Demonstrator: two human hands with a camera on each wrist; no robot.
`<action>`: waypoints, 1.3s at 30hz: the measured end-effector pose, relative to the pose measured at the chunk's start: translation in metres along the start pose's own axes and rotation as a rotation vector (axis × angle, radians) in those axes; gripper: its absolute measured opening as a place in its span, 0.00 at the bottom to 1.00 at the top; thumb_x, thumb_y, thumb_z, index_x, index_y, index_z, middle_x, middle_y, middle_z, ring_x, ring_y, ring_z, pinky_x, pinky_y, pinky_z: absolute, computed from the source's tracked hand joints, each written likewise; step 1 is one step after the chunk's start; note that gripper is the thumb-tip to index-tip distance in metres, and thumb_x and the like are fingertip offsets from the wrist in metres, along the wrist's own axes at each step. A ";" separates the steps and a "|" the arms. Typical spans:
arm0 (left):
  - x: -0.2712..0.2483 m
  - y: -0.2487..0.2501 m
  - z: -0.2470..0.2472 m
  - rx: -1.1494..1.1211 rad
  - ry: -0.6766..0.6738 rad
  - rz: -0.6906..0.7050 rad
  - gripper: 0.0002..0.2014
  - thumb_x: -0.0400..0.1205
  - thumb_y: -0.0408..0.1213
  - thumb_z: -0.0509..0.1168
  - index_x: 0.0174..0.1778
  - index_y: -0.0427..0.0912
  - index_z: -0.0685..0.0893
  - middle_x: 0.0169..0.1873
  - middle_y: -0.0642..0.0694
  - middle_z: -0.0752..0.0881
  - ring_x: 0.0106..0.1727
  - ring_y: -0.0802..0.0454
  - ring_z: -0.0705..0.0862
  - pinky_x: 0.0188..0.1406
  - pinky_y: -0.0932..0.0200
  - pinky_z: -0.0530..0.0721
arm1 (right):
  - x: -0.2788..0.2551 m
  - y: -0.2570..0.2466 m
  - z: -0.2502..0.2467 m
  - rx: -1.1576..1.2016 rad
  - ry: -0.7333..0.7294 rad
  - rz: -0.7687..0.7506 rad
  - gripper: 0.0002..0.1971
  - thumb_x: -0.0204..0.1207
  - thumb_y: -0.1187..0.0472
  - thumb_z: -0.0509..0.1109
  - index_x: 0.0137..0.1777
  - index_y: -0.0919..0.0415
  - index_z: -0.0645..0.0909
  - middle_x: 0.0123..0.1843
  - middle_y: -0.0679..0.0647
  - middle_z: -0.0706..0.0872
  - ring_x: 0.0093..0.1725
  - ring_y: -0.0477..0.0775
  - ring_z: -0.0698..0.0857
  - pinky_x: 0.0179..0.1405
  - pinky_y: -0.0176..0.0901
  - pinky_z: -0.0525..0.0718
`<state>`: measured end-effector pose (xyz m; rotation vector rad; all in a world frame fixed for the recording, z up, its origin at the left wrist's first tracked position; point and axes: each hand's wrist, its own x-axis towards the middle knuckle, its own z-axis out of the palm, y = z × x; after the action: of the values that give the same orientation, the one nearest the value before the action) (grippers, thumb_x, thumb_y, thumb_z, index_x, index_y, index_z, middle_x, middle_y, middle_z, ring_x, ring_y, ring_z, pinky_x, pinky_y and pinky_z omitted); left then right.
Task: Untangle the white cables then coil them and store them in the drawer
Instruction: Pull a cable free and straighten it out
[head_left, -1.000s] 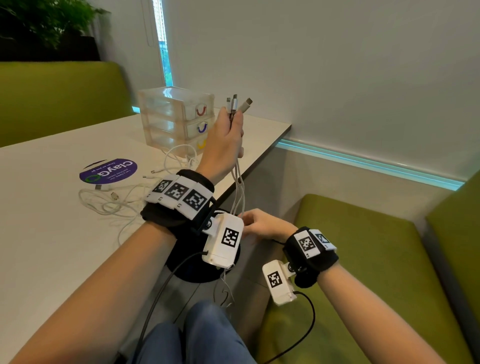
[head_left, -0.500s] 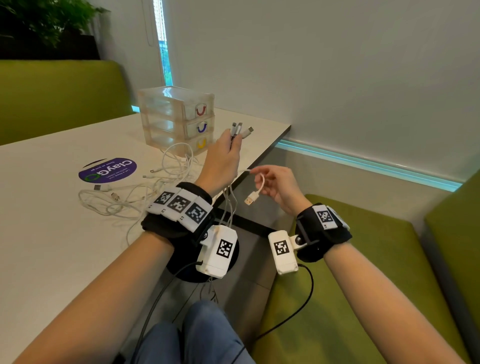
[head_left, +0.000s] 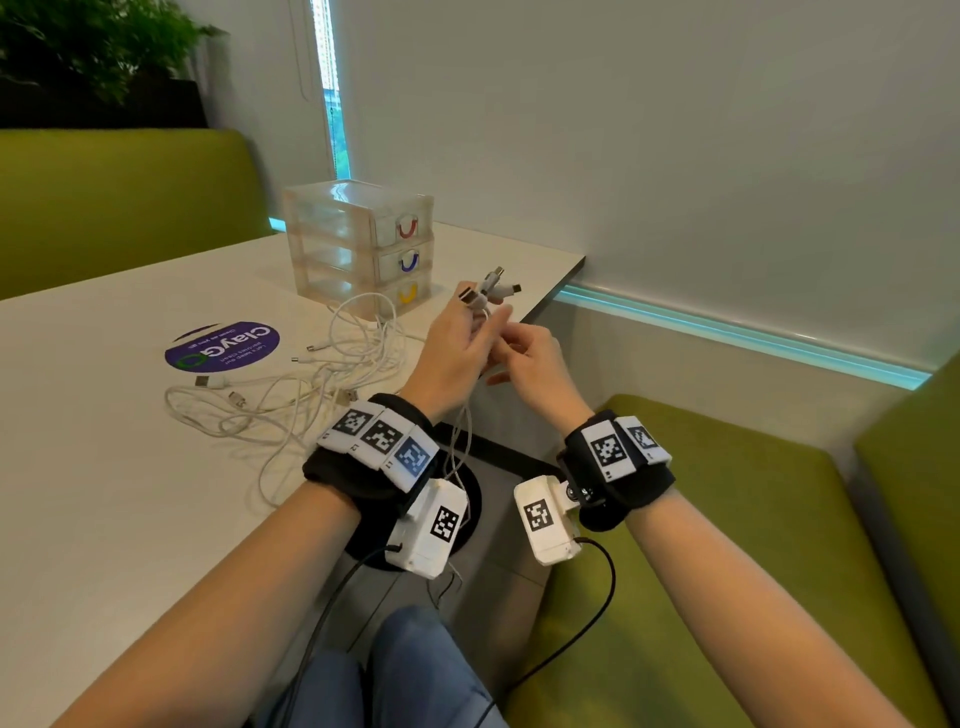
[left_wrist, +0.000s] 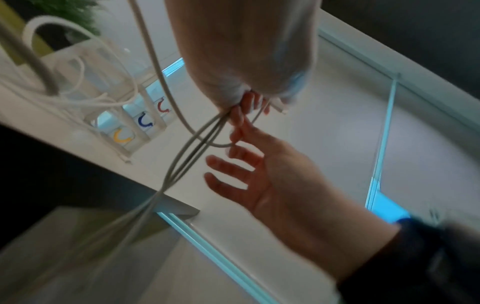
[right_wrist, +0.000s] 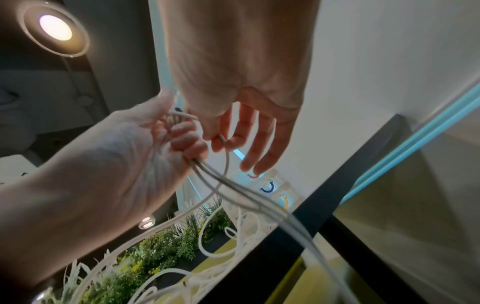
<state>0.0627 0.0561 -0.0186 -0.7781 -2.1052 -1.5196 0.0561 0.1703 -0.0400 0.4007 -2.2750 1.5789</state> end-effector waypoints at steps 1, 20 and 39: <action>0.002 0.000 0.001 -0.002 0.053 0.006 0.05 0.86 0.32 0.55 0.47 0.37 0.75 0.29 0.56 0.69 0.27 0.73 0.74 0.31 0.78 0.72 | -0.001 0.000 0.003 -0.003 -0.004 -0.008 0.12 0.81 0.59 0.61 0.43 0.65 0.83 0.37 0.64 0.85 0.38 0.60 0.87 0.37 0.45 0.87; 0.022 0.017 -0.010 -0.038 0.154 -0.046 0.11 0.88 0.39 0.49 0.45 0.39 0.72 0.26 0.53 0.71 0.28 0.59 0.71 0.35 0.60 0.77 | 0.003 0.010 0.021 0.066 0.037 0.049 0.15 0.82 0.58 0.60 0.38 0.66 0.77 0.28 0.48 0.84 0.26 0.41 0.79 0.31 0.41 0.78; 0.040 0.007 -0.038 -0.036 0.319 -0.270 0.15 0.88 0.43 0.47 0.34 0.52 0.67 0.35 0.42 0.73 0.38 0.44 0.73 0.39 0.47 0.76 | 0.012 0.004 0.000 -0.263 -0.370 0.117 0.11 0.64 0.51 0.79 0.40 0.55 0.82 0.28 0.56 0.76 0.31 0.54 0.73 0.36 0.44 0.73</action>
<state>0.0377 0.0289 0.0233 -0.2444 -2.0026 -1.6936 0.0439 0.1708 -0.0381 0.5334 -2.7901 1.3164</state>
